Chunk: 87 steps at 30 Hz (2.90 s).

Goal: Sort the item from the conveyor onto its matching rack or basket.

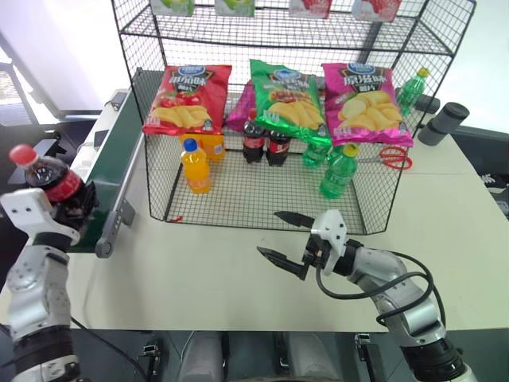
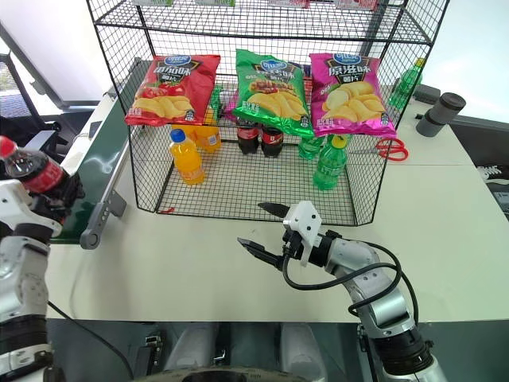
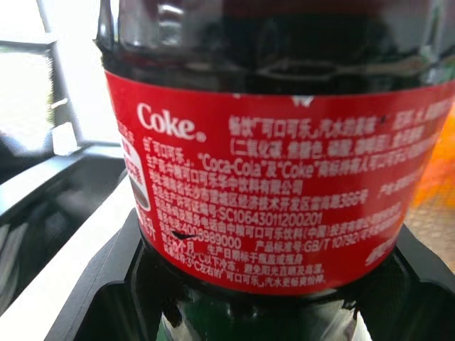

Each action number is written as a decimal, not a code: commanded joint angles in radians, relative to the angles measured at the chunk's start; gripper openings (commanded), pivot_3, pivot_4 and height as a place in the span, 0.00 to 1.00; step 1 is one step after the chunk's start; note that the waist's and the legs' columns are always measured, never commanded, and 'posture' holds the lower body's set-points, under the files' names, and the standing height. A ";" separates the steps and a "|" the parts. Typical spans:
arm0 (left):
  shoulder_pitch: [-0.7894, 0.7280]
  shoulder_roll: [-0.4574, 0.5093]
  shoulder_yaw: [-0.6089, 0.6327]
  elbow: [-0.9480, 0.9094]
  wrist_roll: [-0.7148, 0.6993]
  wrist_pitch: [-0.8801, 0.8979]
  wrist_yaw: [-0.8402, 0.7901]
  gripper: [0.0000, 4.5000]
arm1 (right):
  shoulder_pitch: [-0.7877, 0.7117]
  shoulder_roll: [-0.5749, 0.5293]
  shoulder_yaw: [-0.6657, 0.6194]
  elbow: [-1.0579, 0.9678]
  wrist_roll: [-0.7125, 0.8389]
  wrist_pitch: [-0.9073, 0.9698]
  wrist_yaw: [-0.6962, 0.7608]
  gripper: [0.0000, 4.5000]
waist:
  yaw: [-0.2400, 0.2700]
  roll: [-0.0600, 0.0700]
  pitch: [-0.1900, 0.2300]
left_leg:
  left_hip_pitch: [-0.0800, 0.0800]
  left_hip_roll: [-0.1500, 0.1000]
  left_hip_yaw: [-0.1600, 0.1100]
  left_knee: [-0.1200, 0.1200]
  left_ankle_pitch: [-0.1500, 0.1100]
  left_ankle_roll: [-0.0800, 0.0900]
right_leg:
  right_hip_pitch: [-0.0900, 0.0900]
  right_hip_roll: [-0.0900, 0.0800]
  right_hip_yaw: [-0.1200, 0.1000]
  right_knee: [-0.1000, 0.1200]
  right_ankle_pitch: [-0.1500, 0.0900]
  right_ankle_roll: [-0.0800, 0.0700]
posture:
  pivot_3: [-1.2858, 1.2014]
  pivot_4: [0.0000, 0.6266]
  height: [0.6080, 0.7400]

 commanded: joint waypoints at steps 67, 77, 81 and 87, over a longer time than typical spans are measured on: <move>0.067 -0.197 -0.527 -0.246 0.229 -0.049 -0.243 0.99 | -0.528 0.414 -0.160 0.932 -0.201 -0.479 -0.455 0.66 | -0.005 0.006 0.002 | -0.001 0.000 0.003 -0.001 0.000 0.000 | -0.003 0.003 0.002 0.002 0.000 0.000 | 0.52 0.24 1.00; 0.068 -0.191 -0.533 -0.260 0.243 -0.025 -0.218 1.00 | -0.524 0.411 -0.156 0.952 -0.220 -0.520 -0.401 0.99 | -0.015 0.006 0.002 | -0.001 0.000 0.002 -0.001 0.000 0.000 | -0.003 0.002 0.002 0.003 0.000 0.000 | 0.52 0.24 1.00; 0.061 -0.186 -0.531 -0.274 0.242 0.008 -0.207 1.00 | -0.426 0.350 -0.136 0.802 -0.226 -0.508 -0.342 0.99 | -0.014 0.006 0.002 | -0.001 0.000 0.002 -0.001 0.000 0.000 | -0.002 0.001 0.001 0.002 0.000 0.000 | 0.52 0.24 1.00; 0.032 -0.149 -0.520 -0.282 0.254 0.079 -0.185 1.00 | -0.187 0.179 -0.132 0.428 -0.133 -0.342 -0.173 0.99 | -0.004 0.007 0.002 | -0.001 0.000 0.002 -0.001 0.000 0.000 | -0.002 0.001 0.002 0.002 0.000 0.000 | 0.52 0.24 1.00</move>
